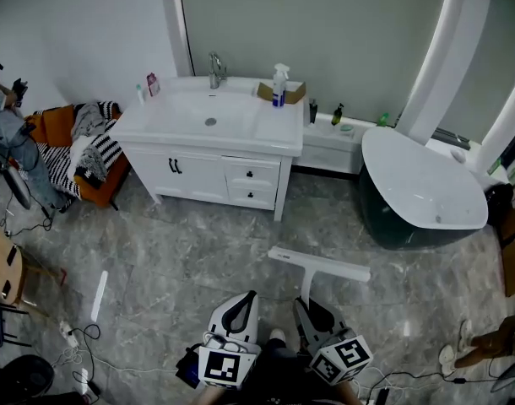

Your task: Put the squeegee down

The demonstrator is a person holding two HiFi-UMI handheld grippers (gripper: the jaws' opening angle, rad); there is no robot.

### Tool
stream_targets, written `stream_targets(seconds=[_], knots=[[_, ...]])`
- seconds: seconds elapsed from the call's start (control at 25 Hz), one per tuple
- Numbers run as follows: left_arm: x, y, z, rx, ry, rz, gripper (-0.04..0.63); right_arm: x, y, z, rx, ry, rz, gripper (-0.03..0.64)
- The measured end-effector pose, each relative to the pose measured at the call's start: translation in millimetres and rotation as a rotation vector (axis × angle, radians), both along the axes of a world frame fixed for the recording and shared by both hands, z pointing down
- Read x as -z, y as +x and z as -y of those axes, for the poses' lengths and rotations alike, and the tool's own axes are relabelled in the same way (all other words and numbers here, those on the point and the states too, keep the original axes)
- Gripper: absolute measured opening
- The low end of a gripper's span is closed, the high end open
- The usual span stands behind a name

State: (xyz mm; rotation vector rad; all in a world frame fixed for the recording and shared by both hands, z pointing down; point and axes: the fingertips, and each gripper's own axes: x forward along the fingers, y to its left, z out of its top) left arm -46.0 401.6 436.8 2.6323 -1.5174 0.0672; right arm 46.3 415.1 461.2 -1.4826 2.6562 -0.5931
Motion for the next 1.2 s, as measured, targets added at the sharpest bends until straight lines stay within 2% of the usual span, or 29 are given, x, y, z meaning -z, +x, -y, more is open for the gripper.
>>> stream_targets(seconds=[0.28,0.64,0.96,1.2], knots=[[16.1,30.1,17.1,0.051,0.076,-0.018,0.005,9.9,38.6,23.4,0.048,0.043,-0.005,0.052],[20.6,59.0,23.5,0.060,0.090,-0.021,0.005,16.0,73.5,29.5,0.042,0.052,0.018,0.052],[22.2,68.7,47.2,0.029,0.094,-0.020,0.005,12.8,72.5,48.4,0.039,0.032,0.039,0.052],[17.6,55.1,77.1,0.017,0.076,-0.027,0.005,5.5,57.3,77.4,0.032,0.000,0.050,0.052]])
